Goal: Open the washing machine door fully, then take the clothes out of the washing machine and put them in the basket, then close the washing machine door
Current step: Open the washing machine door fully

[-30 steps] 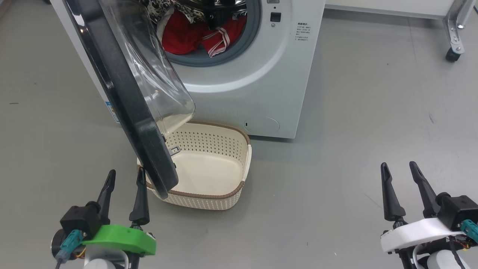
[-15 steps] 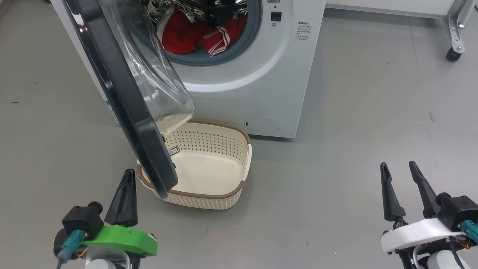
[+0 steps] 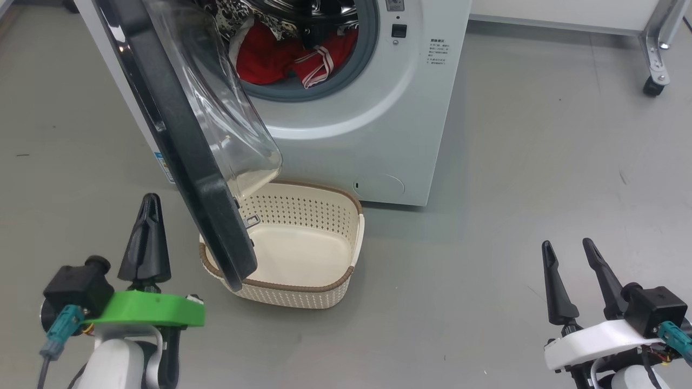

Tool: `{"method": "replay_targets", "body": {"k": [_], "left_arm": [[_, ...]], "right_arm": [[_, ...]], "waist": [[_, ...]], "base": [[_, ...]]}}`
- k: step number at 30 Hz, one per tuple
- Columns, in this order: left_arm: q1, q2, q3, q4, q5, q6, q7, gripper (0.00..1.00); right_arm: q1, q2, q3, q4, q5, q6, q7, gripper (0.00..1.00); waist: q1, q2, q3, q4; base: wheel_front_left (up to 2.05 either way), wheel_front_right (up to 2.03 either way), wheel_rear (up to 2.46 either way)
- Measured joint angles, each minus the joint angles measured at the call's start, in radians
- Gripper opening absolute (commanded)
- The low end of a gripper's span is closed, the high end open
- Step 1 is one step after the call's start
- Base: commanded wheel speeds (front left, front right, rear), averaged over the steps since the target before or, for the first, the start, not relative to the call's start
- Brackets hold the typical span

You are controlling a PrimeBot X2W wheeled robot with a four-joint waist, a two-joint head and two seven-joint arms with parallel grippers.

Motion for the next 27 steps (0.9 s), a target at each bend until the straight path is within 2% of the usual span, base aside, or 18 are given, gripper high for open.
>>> {"method": "replay_targets", "body": {"k": [15,22,27], "left_arm": [[-0.181,0.022,0.021,-0.15,0.033,-0.017,-0.006,0.0],[-0.255,0.02,-0.05,-0.178,0.041,-0.026,-0.001,0.0],[-0.26,0.017,-0.107,-0.164,0.043,-0.031,0.048,0.0]], "right_arm": [[0.014,0.023,-0.005,0.017,-0.015,0.019,0.0,1.0],[0.015,0.032,-0.011,0.02,-0.02,0.026,0.0,1.0],[0.015,0.043,-0.007,0.025,-0.028,0.036,0.0,1.0]], "waist": [[0.0,0.0,-0.03,-0.013],[0.0,0.0,-0.032,-0.018],[0.0,0.0,-0.03,-0.028]], "base": [[0.0,0.0,0.0],[0.0,0.0,0.0],[0.0,0.0,0.0]]}}
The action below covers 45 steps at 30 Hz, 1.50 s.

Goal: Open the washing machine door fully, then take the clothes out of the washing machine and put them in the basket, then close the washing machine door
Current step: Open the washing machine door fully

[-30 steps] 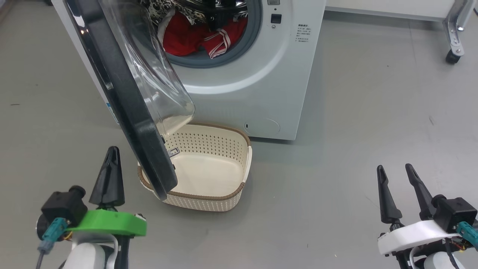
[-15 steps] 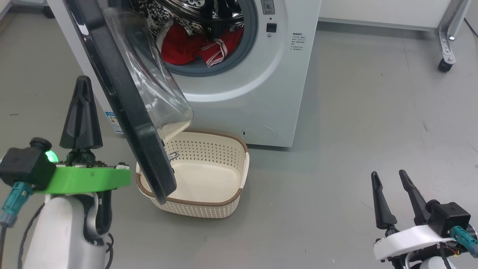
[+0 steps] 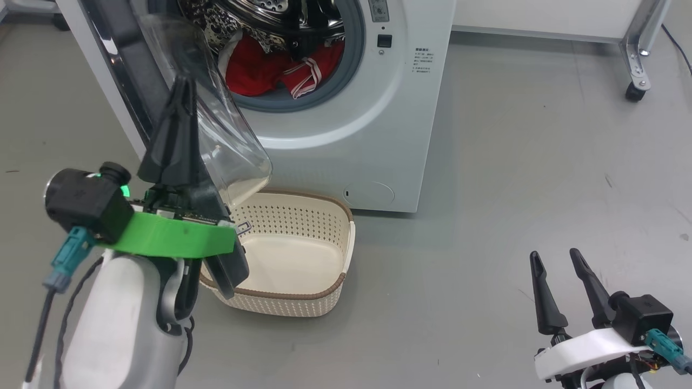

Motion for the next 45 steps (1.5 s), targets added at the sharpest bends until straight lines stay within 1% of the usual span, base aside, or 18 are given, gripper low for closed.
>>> {"method": "replay_targets", "body": {"k": [10,18,22,29,30,34,39,45], "left_arm": [[0.06,-0.007,-0.105,0.114,-0.033,-0.003,0.118,0.0],[0.112,-0.007,-0.134,0.206,-0.066,-0.002,0.213,0.0],[0.118,-0.007,-0.127,0.232,-0.083,0.007,0.23,0.0],[0.118,-0.008,-0.109,0.272,-0.085,0.032,0.247,0.0],[0.118,-0.008,-0.105,0.278,-0.085,0.033,0.248,0.0],[0.117,-0.008,-0.096,0.302,-0.091,0.039,0.253,0.0],[0.116,-0.008,-0.076,0.326,-0.091,0.059,0.252,0.0],[0.113,-0.008,-0.059,0.339,-0.091,0.06,0.241,0.0]], "right_arm": [[0.0,0.012,-0.021,0.003,-0.002,0.001,0.0,1.0],[0.0,0.024,-0.032,0.005,-0.009,0.009,0.0,1.0],[-0.001,0.027,-0.032,0.006,-0.016,0.017,0.0,1.0],[-0.002,0.037,-0.033,0.009,-0.018,0.021,0.0,1.0],[-0.002,0.038,-0.033,0.01,-0.018,0.027,0.0,1.0],[-0.002,0.041,-0.044,0.012,-0.024,0.027,0.0,1.0],[-0.002,0.045,-0.053,0.013,-0.026,0.027,0.0,1.0],[-0.002,0.048,-0.059,0.016,-0.034,0.036,0.0,1.0]], "waist": [[0.0,0.0,0.009,-0.025],[0.0,0.0,0.012,-0.036],[0.0,0.0,0.017,-0.046],[0.0,0.0,0.028,-0.064],[0.0,0.0,0.03,-0.066],[0.0,0.0,0.037,-0.073],[0.0,0.0,0.041,-0.074],[0.0,0.0,0.044,-0.071]], "base": [[0.0,0.0,0.0],[0.0,0.0,0.0],[0.0,0.0,0.0],[0.0,0.0,0.0],[0.0,0.0,0.0],[0.0,0.0,0.0],[0.0,0.0,0.0],[0.0,0.0,0.0]]}}
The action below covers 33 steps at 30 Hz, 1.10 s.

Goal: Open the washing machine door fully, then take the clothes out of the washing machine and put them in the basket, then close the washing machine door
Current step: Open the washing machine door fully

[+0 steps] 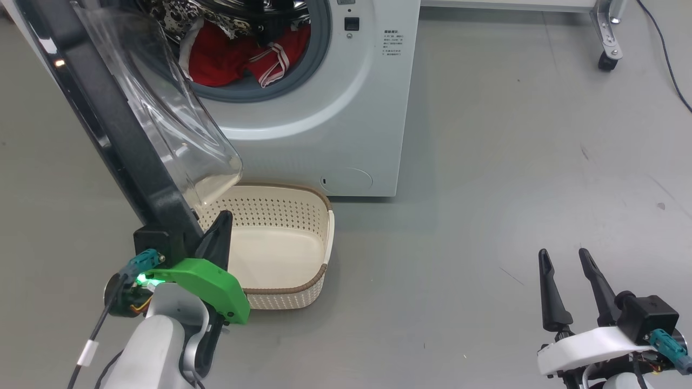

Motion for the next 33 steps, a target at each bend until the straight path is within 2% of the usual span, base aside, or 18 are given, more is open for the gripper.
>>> {"method": "replay_targets", "body": {"k": [13,33], "left_arm": [[-0.021,-0.008,-0.013,0.033,-0.002,0.004,-0.023,0.0],[-0.026,-0.014,-0.011,0.082,-0.03,0.004,-0.069,0.0]], "right_arm": [[0.0,0.003,-0.021,0.002,-0.009,0.009,0.0,1.0],[0.001,0.005,-0.024,0.013,-0.029,0.028,0.0,1.0]], "waist": [[0.0,0.0,0.001,0.053],[0.0,0.0,-0.008,0.192]], "base": [[0.0,0.0,0.0],[0.0,0.0,0.0]]}}
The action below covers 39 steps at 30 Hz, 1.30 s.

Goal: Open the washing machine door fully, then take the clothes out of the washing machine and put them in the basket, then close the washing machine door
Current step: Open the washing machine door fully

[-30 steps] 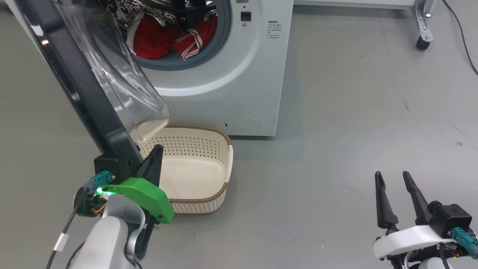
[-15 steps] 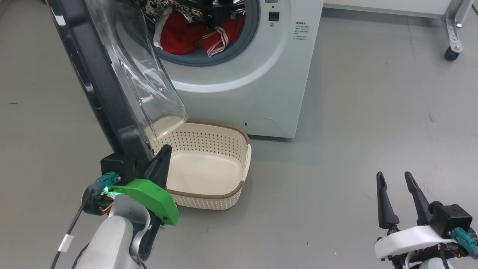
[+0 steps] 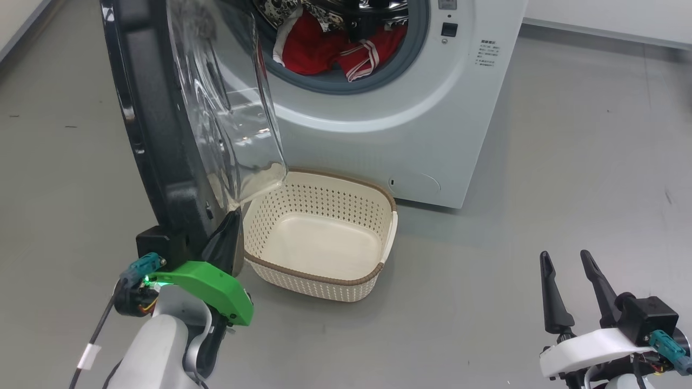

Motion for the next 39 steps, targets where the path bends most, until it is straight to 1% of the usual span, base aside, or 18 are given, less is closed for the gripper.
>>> {"method": "replay_targets", "body": {"k": [2,6,9,19,25,26,31,35,39], "left_arm": [[0.0,0.0,0.013,0.005,-0.007,0.001,-0.007,0.0],[0.0,0.001,0.034,0.007,-0.016,0.005,-0.019,0.0],[0.0,0.003,0.05,0.006,-0.022,0.013,-0.024,0.0],[-0.001,0.026,0.124,-0.008,-0.045,0.03,-0.059,0.0],[-0.016,0.053,0.179,-0.012,-0.076,0.041,-0.077,0.0],[-0.022,0.058,0.189,-0.012,-0.08,0.048,-0.077,0.0],[-0.036,0.085,0.252,-0.012,-0.103,0.058,-0.098,0.0],[-0.047,0.119,0.293,-0.002,-0.119,0.065,-0.1,0.0],[-0.059,0.15,0.333,0.013,-0.148,0.068,-0.102,0.0]], "right_arm": [[0.0,0.0,0.004,0.001,-0.004,0.007,0.0,1.0],[0.0,0.0,0.012,0.003,-0.007,0.008,0.0,1.0],[0.0,-0.001,0.016,0.003,-0.014,0.014,0.0,1.0],[-0.005,-0.022,0.033,0.0,-0.036,0.016,0.008,1.0],[-0.032,-0.038,0.034,-0.012,-0.05,0.018,0.012,1.0],[-0.039,-0.04,0.035,-0.012,-0.05,0.021,0.018,1.0],[-0.071,-0.045,0.055,-0.016,-0.064,0.025,0.028,1.0],[-0.091,-0.049,0.06,-0.022,-0.067,0.034,0.032,1.0],[-0.105,-0.059,0.06,-0.026,-0.068,0.034,0.04,1.0]], "waist": [[0.0,0.0,0.001,0.02],[0.0,0.0,0.007,0.042],[0.0,0.0,0.018,0.052],[0.0,0.0,0.077,0.082],[0.0,0.0,0.123,0.097],[0.0,0.0,0.131,0.099],[0.0,0.0,0.169,0.107],[0.0,0.0,0.196,0.106],[0.0,0.0,0.222,0.102]], "base": [[0.0,0.0,0.0],[0.0,0.0,0.0],[0.0,0.0,0.0],[0.0,0.0,0.0],[0.0,0.0,0.0],[0.0,0.0,0.0],[0.0,0.0,0.0],[0.0,0.0,0.0],[0.0,0.0,0.0]]}}
